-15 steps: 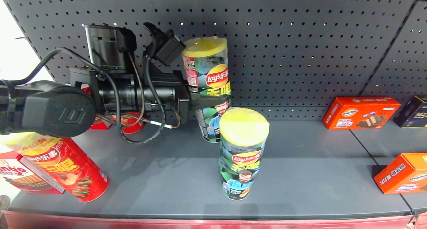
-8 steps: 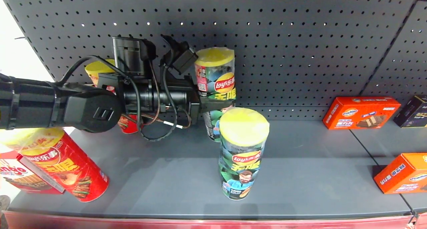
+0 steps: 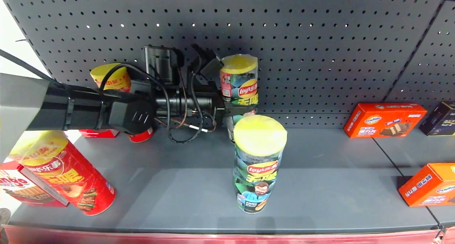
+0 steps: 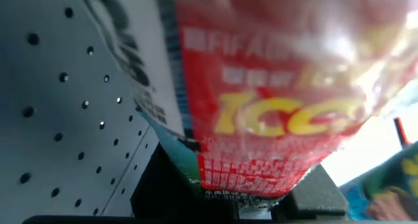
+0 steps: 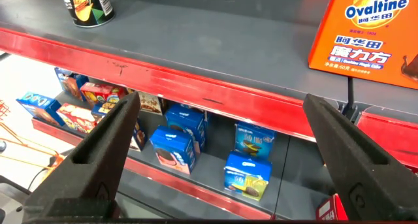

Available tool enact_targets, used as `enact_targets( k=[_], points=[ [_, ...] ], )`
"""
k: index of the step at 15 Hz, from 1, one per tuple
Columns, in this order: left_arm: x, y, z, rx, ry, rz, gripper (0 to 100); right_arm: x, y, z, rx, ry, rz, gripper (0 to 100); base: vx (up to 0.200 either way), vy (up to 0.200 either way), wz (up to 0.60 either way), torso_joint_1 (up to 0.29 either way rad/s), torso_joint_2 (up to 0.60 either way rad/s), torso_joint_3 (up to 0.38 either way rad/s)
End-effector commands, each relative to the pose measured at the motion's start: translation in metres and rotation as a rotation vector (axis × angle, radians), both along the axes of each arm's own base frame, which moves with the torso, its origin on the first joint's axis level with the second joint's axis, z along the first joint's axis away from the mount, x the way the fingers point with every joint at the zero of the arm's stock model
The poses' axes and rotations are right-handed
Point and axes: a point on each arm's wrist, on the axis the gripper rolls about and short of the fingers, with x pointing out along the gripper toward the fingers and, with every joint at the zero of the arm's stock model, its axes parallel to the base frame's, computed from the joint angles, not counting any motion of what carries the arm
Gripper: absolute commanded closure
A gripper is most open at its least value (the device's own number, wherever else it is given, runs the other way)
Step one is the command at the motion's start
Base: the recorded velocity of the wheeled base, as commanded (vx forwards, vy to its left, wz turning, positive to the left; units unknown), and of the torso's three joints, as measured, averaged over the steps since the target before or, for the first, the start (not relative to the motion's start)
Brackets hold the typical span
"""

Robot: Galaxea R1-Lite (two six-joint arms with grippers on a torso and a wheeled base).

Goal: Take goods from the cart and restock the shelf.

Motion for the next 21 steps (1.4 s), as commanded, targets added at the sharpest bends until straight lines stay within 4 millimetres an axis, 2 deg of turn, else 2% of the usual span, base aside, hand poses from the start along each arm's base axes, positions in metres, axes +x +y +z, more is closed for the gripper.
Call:
enact_targets(
  k=[1,10,19,20,21],
  points=[
    [0.009,-0.004,-0.011,0.008,0.017,0.000,100,0.000,0.000,0.000,0.000,0.000,0.001,0,0.000,0.000,0.00,0.000,0.00,0.000],
    [0.028,-0.013,-0.028,0.014,0.032,0.001,100,0.000,0.000,0.000,0.000,0.000,0.001,0,0.000,0.000,0.00,0.000,0.00,0.000],
    [0.031,-0.015,-0.033,0.030,0.005,-0.001,100,0.000,0.000,0.000,0.000,0.000,0.001,0,0.000,0.000,0.00,0.000,0.00,0.000],
    [0.030,-0.014,-0.033,0.032,0.002,0.000,0,0.000,0.000,0.000,0.000,0.000,0.001,0,0.000,0.000,0.00,0.000,0.00,0.000],
    [0.030,-0.014,-0.033,0.032,0.002,0.001,0,0.000,0.000,0.000,0.000,0.000,0.001,0,0.000,0.000,0.00,0.000,0.00,0.000]
  ],
)
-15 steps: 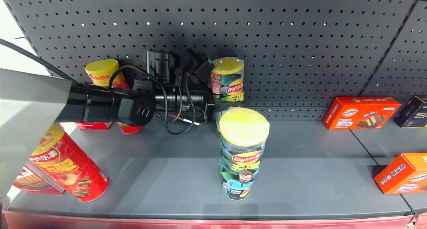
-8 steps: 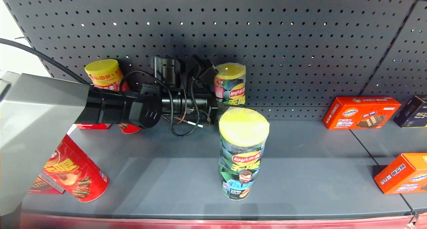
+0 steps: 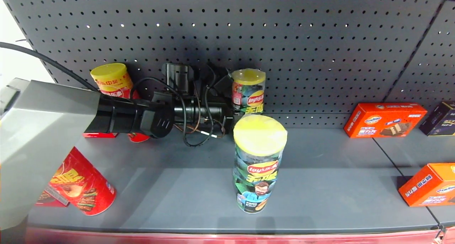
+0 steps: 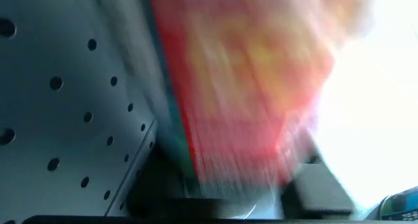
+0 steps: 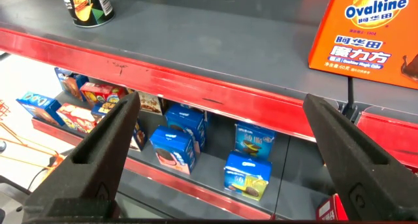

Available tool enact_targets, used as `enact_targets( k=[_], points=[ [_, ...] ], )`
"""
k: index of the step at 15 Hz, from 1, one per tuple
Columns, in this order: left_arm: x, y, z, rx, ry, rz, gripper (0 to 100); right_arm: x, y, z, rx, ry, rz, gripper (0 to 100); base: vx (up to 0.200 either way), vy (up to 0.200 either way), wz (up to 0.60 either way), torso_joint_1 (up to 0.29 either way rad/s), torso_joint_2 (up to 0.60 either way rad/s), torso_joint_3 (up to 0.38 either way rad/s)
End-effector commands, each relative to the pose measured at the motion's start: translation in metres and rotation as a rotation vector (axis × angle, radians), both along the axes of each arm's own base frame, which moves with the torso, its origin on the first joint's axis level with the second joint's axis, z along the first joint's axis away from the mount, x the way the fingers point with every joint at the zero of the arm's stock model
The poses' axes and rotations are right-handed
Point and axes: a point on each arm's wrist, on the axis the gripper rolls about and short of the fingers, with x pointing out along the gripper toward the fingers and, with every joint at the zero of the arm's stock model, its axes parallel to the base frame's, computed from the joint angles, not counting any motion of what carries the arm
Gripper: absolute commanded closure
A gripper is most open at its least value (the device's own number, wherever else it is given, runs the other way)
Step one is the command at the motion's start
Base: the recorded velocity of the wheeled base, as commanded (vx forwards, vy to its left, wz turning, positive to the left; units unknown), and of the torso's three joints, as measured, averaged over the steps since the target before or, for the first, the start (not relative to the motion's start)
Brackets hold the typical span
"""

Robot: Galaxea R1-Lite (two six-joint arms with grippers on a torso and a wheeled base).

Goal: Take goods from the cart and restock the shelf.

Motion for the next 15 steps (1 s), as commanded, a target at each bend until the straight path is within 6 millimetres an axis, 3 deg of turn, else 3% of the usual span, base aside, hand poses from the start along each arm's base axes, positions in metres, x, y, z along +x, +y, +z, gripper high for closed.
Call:
enact_targets(
  k=[1,8,15],
  points=[
    [0.000,0.000,0.001,0.000,-0.001,0.000,0,0.000,0.000,0.000,0.000,0.000,0.001,0,0.000,0.000,0.00,0.000,0.00,0.000],
    [-0.014,0.009,0.031,-0.002,-0.071,0.126,0,0.000,0.000,0.000,0.000,0.000,0.001,0,0.000,0.000,0.00,0.000,0.00,0.000],
    [-0.033,0.018,0.027,0.065,-0.080,0.240,0,0.000,0.000,0.000,0.000,0.000,0.001,0,0.000,0.000,0.00,0.000,0.00,0.000]
  ],
)
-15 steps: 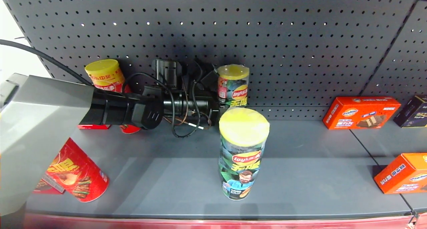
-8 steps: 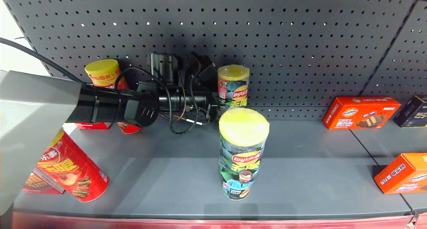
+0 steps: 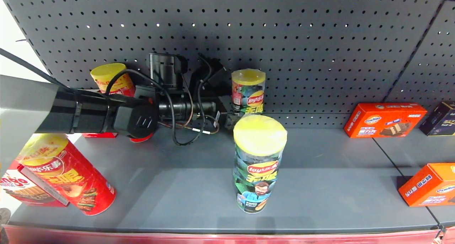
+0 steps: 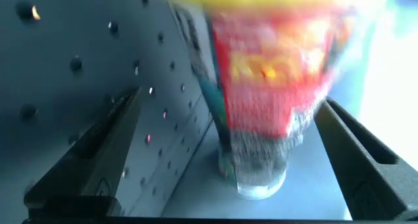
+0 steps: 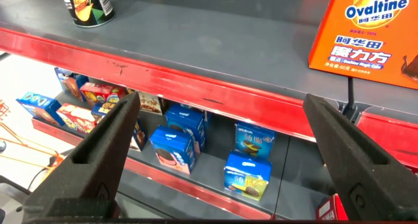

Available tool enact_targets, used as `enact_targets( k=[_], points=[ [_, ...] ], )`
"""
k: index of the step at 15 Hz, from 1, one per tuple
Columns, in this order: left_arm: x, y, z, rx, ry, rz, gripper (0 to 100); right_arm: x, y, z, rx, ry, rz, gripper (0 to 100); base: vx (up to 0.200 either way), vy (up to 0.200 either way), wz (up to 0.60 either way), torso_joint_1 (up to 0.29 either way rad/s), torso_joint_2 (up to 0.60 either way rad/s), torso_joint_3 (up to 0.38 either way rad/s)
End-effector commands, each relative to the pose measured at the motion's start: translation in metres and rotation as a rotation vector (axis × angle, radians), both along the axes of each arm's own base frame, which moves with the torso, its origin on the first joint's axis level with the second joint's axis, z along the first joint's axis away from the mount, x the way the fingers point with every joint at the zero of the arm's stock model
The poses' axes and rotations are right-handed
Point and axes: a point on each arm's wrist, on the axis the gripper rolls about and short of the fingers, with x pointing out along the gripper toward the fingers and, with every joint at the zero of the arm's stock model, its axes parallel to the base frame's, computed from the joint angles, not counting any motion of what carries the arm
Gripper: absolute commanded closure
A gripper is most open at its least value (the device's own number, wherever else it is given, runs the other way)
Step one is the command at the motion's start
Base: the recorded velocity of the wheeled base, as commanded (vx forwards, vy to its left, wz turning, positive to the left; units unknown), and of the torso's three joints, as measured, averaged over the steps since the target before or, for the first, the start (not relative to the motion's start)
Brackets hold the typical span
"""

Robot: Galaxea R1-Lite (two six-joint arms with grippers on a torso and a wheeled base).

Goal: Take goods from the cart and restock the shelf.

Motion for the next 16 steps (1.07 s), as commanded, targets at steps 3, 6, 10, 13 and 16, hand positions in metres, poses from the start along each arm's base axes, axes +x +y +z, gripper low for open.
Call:
enact_targets(
  k=[3,6,10,13,16],
  points=[
    [-0.0067,0.0050,0.0060,0.008,-0.010,0.062,0,0.0000,0.0000,0.0001,0.000,0.000,0.001,0,0.000,0.000,0.00,0.000,0.00,0.000],
    [-0.0062,0.0050,0.0065,0.014,-0.015,0.100,0,0.0000,0.0000,0.0001,0.000,0.000,0.001,0,0.000,0.000,0.00,0.000,0.00,0.000],
    [-0.0064,0.0075,0.0096,0.018,-0.029,0.149,0,0.0000,0.0000,0.0001,0.000,0.000,0.001,0,0.000,0.000,0.00,0.000,0.00,0.000],
    [-0.0070,0.0099,0.0112,0.016,-0.031,0.156,0,0.0000,0.0000,0.0001,0.000,0.000,0.001,0,0.000,0.000,0.00,0.000,0.00,0.000],
    [-0.0074,0.0111,0.0126,0.018,-0.035,0.174,0,0.0000,0.0000,0.0001,0.000,0.000,0.001,0,0.000,0.000,0.00,0.000,0.00,0.000]
  ],
)
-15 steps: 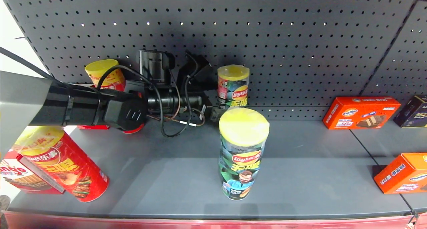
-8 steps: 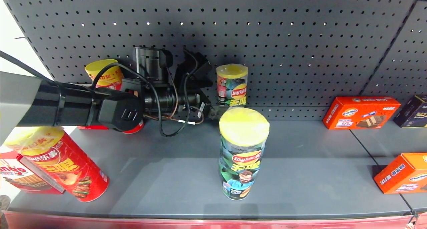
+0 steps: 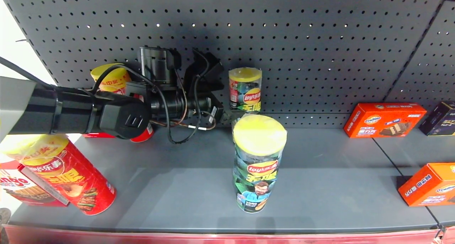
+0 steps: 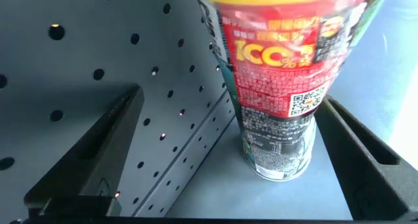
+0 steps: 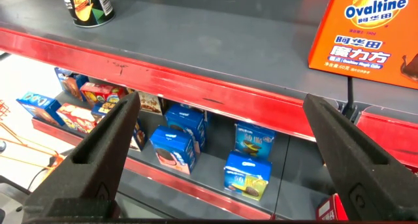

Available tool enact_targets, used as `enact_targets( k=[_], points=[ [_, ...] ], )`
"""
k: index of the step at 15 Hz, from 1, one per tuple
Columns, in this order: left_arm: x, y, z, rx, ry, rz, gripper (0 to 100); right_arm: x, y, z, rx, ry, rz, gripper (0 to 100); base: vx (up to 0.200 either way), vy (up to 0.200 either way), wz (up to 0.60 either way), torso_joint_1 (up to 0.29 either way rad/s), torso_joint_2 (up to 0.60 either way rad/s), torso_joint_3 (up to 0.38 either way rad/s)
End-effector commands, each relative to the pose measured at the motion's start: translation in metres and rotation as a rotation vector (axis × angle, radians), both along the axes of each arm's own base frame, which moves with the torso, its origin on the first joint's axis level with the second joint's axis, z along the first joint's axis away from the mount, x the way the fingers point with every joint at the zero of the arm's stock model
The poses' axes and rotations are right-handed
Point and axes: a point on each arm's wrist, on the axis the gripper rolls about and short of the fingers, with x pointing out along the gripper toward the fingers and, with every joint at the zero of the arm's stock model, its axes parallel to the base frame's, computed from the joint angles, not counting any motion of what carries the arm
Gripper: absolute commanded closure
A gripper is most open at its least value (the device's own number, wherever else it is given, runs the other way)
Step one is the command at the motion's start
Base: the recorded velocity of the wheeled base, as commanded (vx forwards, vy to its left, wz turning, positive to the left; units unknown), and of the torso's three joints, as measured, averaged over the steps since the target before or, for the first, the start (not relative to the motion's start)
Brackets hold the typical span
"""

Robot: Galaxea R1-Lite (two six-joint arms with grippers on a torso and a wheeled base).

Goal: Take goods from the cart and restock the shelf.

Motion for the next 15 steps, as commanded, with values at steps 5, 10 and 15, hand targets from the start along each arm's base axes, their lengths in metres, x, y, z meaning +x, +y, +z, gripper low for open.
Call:
enact_targets(
  k=[5,10,15],
  points=[
    [-0.006,0.003,0.000,0.008,-0.011,0.056,0,0.000,0.000,0.000,0.000,0.000,0.001,0,0.000,0.000,0.00,0.000,0.00,0.000],
    [-0.022,0.010,-0.004,0.004,-0.031,0.079,0,0.000,0.000,0.000,0.000,0.000,0.001,0,0.000,0.000,0.00,0.000,0.00,0.000],
    [-0.038,0.014,-0.006,0.002,-0.032,0.063,0,0.000,0.000,0.000,0.000,0.000,0.001,0,0.000,0.000,0.00,0.000,0.00,0.000]
  ],
)
